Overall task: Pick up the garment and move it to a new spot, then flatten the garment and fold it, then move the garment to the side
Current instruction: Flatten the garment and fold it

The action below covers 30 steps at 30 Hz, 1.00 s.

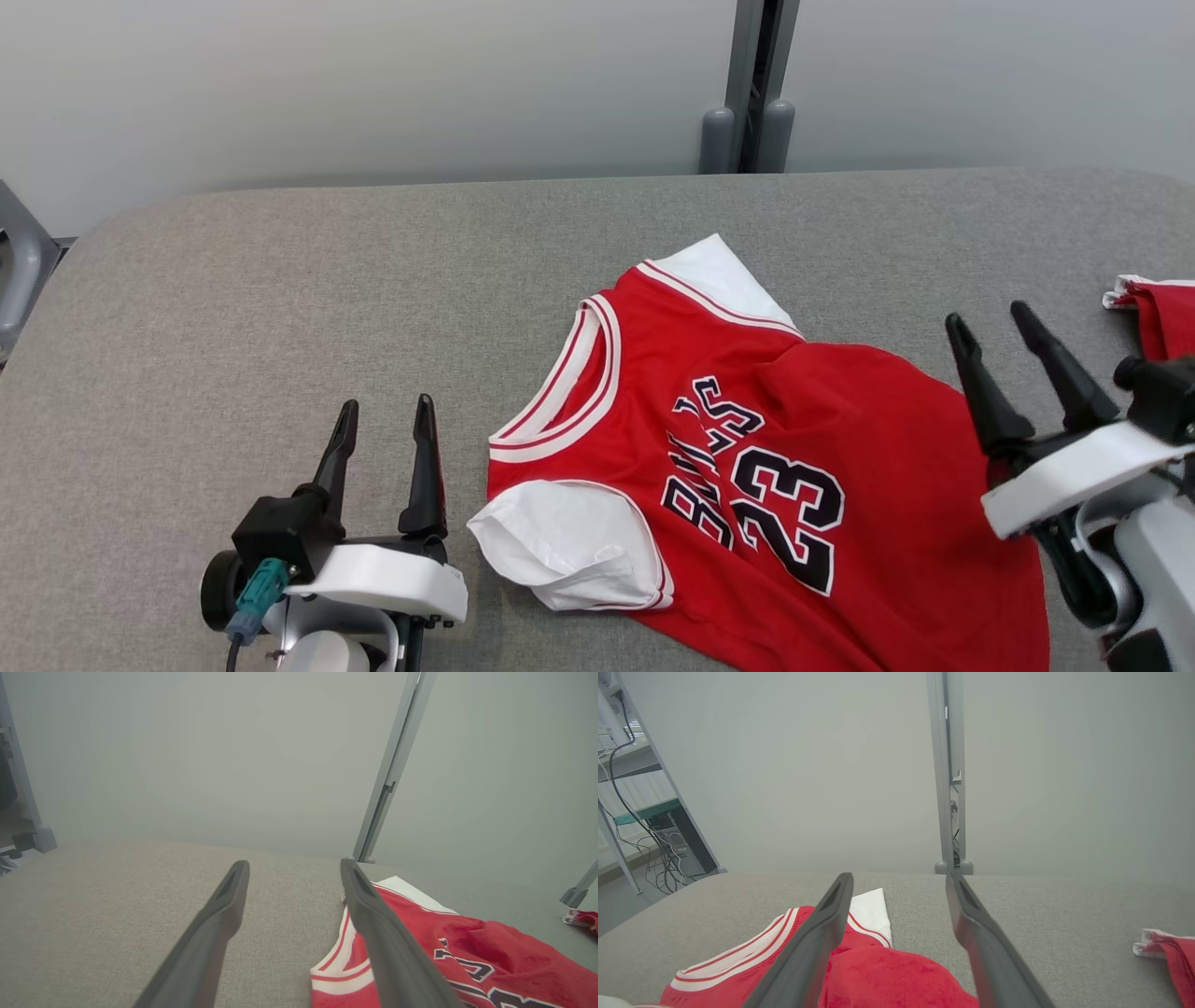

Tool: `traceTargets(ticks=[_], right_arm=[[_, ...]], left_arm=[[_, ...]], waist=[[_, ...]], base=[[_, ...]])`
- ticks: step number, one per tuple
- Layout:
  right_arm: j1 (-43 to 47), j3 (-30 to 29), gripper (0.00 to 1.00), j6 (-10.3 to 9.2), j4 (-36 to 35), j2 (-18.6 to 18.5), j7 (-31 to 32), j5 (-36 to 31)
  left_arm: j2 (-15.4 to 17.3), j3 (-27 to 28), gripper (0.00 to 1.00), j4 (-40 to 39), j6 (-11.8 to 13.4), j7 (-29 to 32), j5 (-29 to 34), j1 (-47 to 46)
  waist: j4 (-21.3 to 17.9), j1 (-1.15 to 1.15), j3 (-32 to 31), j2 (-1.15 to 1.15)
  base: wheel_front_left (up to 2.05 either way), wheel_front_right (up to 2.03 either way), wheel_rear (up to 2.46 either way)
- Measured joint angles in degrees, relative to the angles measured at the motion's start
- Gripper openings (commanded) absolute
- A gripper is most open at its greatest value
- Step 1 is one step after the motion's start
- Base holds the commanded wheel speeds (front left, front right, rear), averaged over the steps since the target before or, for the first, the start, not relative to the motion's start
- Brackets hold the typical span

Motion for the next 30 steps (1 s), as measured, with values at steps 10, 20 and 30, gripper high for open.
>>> traceTargets(ticks=[10,20,30], right_arm=[[7.2,-7.8,1.0,0.01,-0.5,6.6,0.8,-8.8],[4.9,-10.6,1.0,0.0,-1.6,4.1,6.9,-8.4],[-12.8,-3.8,1.0,0.0,6.3,-4.6,25.1,-0.2]], left_arm=[[0.0,-2.1,1.0,0.4,-0.2,0.0,0.1,1.0],[0.0,-6.1,1.0,0.1,0.6,0.0,-0.6,-0.7],[0.0,-10.9,1.0,-1.8,3.1,0.0,-3.6,-4.9]], waist=[[2.4,0.0,-0.1,0.0],[7.2,0.0,4.0,0.0],[14.3,0.0,11.8,0.0]], base=[[0.0,0.0,0.0],[0.0,0.0,0.0],[0.0,0.0,0.0]])
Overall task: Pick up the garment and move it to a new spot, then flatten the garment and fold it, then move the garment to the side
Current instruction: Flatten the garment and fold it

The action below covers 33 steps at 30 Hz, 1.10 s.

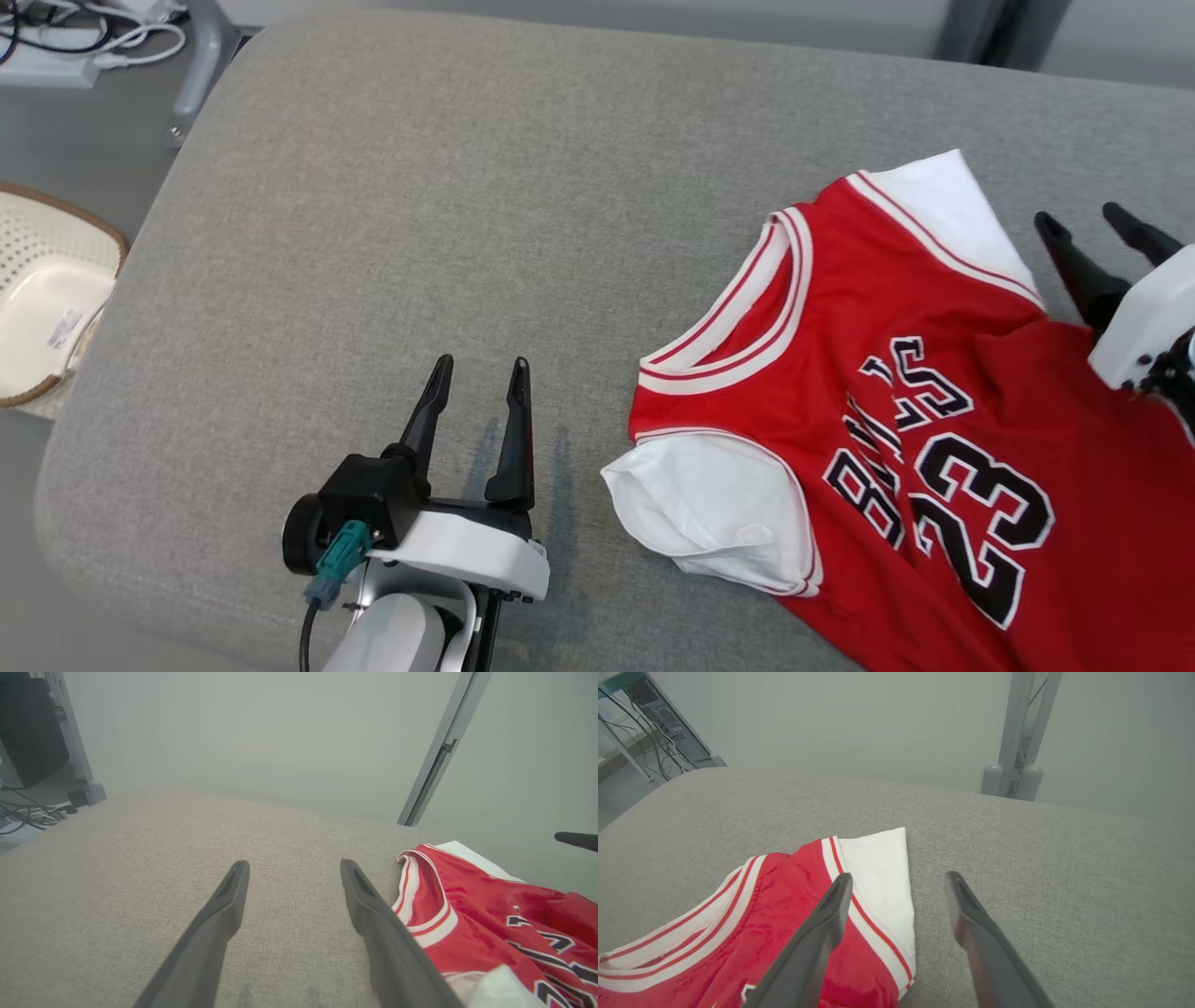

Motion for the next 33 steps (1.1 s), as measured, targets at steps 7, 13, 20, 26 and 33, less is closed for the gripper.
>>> traceTargets(ticks=[7,13,20,26,33], right_arm=[[-8.2,4.0,1.0,0.0,8.1,-4.4,5.1,5.0],[-12.0,8.3,1.0,0.0,11.3,-7.1,7.1,8.1],[-14.8,15.3,0.0,0.0,11.3,-9.3,8.0,10.1],[-19.3,21.5,0.0,0.01,11.2,-11.4,2.4,6.5],[-30.4,26.7,0.0,0.01,14.9,-12.3,-7.3,-1.8]], left_arm=[[0.0,-2.8,1.0,-1.0,1.0,0.0,-1.8,-1.3],[0.0,-4.4,1.0,-1.9,2.0,0.0,-3.2,-1.8],[0.0,-5.2,1.0,-2.1,2.5,0.0,-3.8,-1.9],[0.0,-5.7,1.0,-2.2,2.6,0.0,-4.5,-2.4],[0.0,-6.8,1.0,-2.6,2.7,0.0,-5.4,-2.4]], waist=[[4.8,0.0,4.1,0.0],[7.9,0.0,7.0,0.0],[9.7,0.0,8.3,0.0],[10.2,0.0,8.1,0.0],[11.6,0.0,7.6,0.0]], base=[[0.0,0.0,0.0],[0.0,0.0,0.0],[0.0,0.0,0.0],[0.0,0.0,0.0],[0.0,0.0,0.0]])
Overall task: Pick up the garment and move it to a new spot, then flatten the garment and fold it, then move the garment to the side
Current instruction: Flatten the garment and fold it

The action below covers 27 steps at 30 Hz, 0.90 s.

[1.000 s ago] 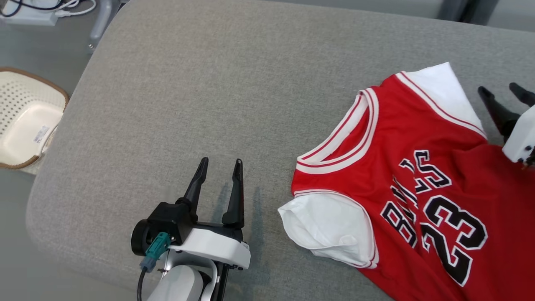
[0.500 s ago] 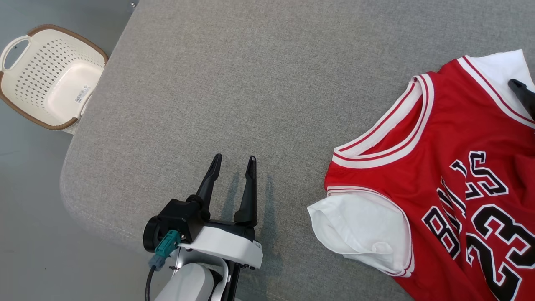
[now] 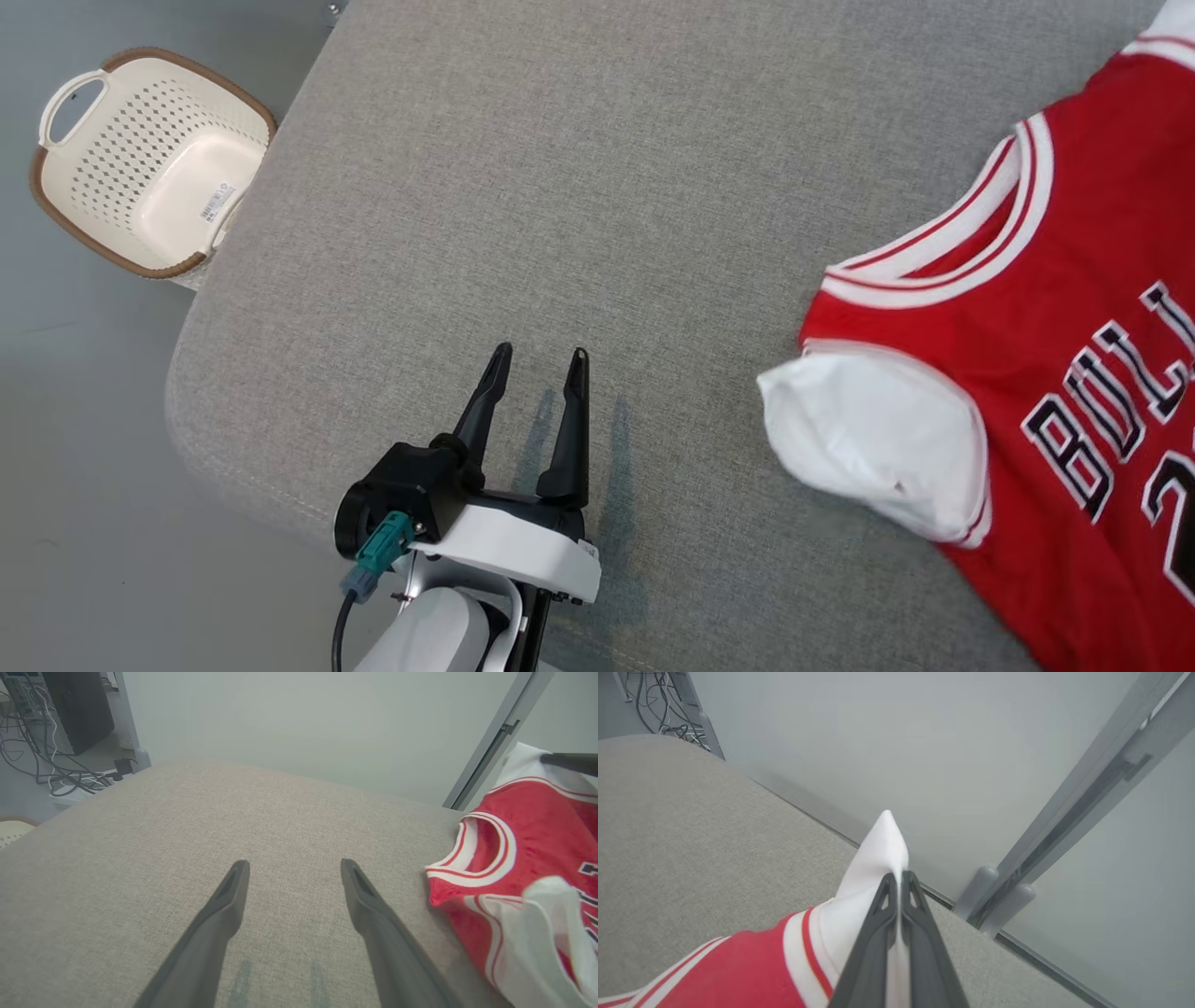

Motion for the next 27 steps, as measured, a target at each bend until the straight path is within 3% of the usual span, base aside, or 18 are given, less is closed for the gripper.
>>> traceTargets(ticks=[7,11,13,20,27], right_arm=[[-8.9,2.4,0.0,0.0,7.6,3.6,-8.2,-6.1],[-10.6,4.6,0.0,0.01,11.3,6.3,-9.0,-8.0],[-11.3,5.9,1.0,0.01,14.4,7.2,-9.6,-10.2],[-9.9,6.7,1.0,0.01,21.4,12.0,-11.9,-10.2],[-4.9,7.5,1.0,0.01,16.9,15.2,-16.3,-4.8]], left_arm=[[0.0,-1.0,1.0,-0.5,0.0,0.0,-1.2,0.0],[0.0,-0.7,1.0,-0.7,0.3,0.0,-1.3,0.2],[0.0,-0.6,1.0,-0.9,0.3,0.0,-1.3,0.5],[0.0,0.4,1.0,-0.4,0.6,0.0,-0.6,0.6],[0.0,3.6,1.0,0.8,-0.2,0.0,1.6,-0.7]], waist=[[2.5,0.0,0.0,0.0],[3.0,0.0,0.1,0.0],[3.1,0.0,0.3,0.0],[1.9,0.0,-0.6,0.0],[-3.9,0.0,-2.6,0.0]], base=[[0.0,0.0,0.0],[0.0,0.0,0.0],[0.0,0.0,0.0],[0.0,0.0,0.0],[0.0,0.0,0.0]])
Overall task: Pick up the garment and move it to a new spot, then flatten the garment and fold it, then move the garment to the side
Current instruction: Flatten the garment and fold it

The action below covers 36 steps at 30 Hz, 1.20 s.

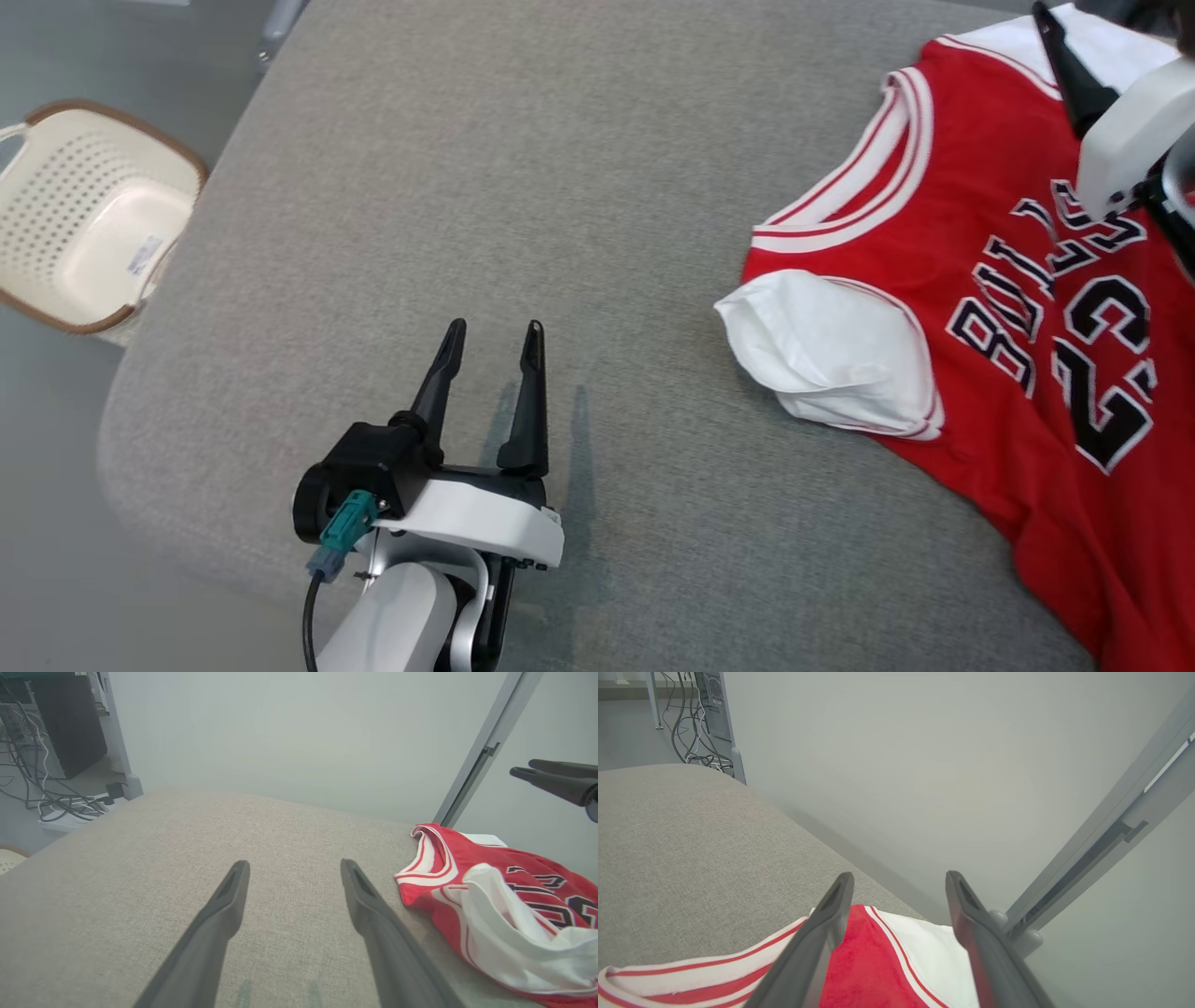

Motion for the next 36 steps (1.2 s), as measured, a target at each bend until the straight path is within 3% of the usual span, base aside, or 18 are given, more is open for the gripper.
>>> traceTargets(ticks=[6,13,20,24,28,36], right_arm=[[6.3,-3.2,1.0,0.0,-9.0,-0.5,-1.2,4.2],[22.6,-20.7,1.0,-0.01,-23.5,-2.5,-1.4,0.5],[42.2,-39.5,1.0,-0.01,-34.7,3.0,-1.4,-6.2],[50.1,-47.1,1.0,-0.02,-38.6,7.2,-1.5,-9.2],[55.3,-50.9,1.0,-0.02,-41.2,11.0,-1.5,-12.6],[57.6,-52.1,1.0,-0.01,-42.2,13.9,-1.5,-14.6]], left_arm=[[0.0,2.8,1.0,2.8,-1.6,0.0,2.9,-1.2],[-0.1,5.7,1.0,9.6,-3.1,0.0,2.2,-2.6],[0.0,8.6,1.0,16.4,-3.6,0.0,-1.8,-3.2],[0.0,8.9,1.0,18.3,-5.0,0.0,-4.0,-3.2],[0.0,7.8,1.0,19.5,-7.4,0.0,-6.2,-3.1],[0.0,6.8,1.0,18.1,-7.5,0.2,-11.7,-3.0]], waist=[[-7.2,0.0,-2.1,0.0],[-16.3,0.0,-4.5,0.0],[-23.5,0.0,-7.8,0.0],[-25.5,0.0,-10.0,0.0],[-26.6,0.0,-11.6,0.0],[-27.2,0.0,-12.6,0.0]], base=[[0.0,0.0,0.0],[0.0,0.0,0.0],[0.0,0.0,0.0],[0.0,0.0,0.0],[0.0,0.0,0.0],[0.0,0.0,0.0]])
